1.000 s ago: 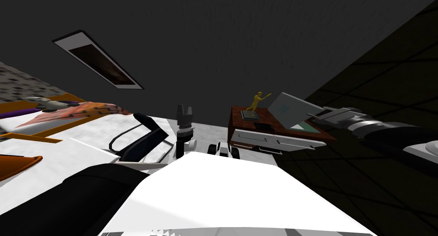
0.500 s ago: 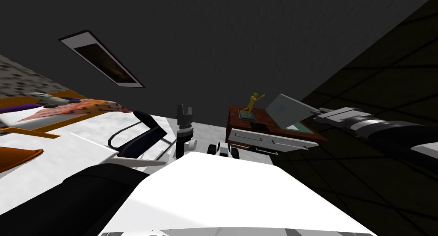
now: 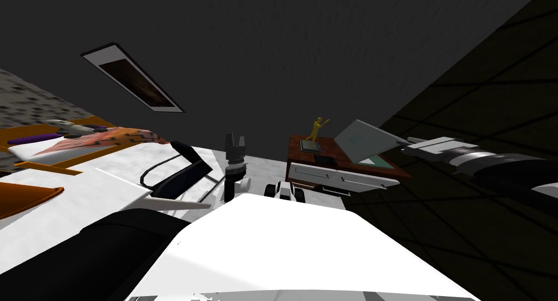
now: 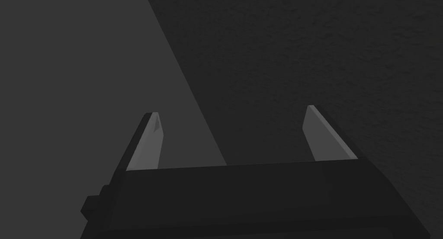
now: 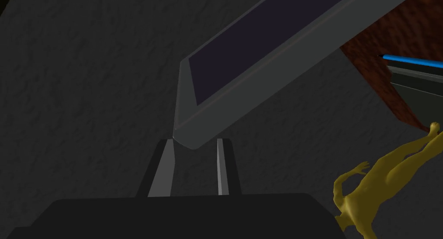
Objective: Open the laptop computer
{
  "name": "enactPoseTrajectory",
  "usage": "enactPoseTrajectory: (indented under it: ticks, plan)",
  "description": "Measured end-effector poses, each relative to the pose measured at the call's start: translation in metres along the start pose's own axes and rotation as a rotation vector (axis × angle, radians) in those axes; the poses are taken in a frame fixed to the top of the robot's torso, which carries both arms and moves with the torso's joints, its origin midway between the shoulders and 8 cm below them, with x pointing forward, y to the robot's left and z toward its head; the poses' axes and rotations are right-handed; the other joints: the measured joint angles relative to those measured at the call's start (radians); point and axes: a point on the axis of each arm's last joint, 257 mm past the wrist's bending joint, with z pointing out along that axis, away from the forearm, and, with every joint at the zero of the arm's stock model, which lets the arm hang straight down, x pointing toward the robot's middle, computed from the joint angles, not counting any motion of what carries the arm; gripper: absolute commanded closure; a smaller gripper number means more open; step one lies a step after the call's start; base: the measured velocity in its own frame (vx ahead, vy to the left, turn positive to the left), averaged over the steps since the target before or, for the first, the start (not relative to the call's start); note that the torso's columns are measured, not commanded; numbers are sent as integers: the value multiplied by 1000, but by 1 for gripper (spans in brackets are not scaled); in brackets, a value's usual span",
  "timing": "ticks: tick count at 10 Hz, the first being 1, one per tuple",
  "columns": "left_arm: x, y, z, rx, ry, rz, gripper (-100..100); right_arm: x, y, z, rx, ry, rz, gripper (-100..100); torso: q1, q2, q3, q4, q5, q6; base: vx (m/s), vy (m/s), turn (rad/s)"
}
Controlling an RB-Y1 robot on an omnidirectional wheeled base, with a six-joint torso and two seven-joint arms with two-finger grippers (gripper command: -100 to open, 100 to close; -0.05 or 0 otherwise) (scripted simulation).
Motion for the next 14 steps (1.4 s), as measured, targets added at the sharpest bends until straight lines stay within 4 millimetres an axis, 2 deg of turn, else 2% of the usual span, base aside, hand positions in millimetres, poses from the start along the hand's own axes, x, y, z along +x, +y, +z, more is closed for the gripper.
enactPoseTrajectory:
  ticks: [5,10,14]
  plan:
    - [0,0,0,0,0,0,0,19,8,-1,0,-13,217,100,-1,-2,-1,-3,-4,-3,-27,-118,50]
    - [0,0,0,0,0,0,0,40,17,-2,4,-21,397,100,5,-2,-1,-2,1,-7,-28,-98,43]
    - [0,0,0,0,0,0,0,69,41,3,2,-35,593,100,4,-4,-2,-4,-2,-7,-41,-126,66]
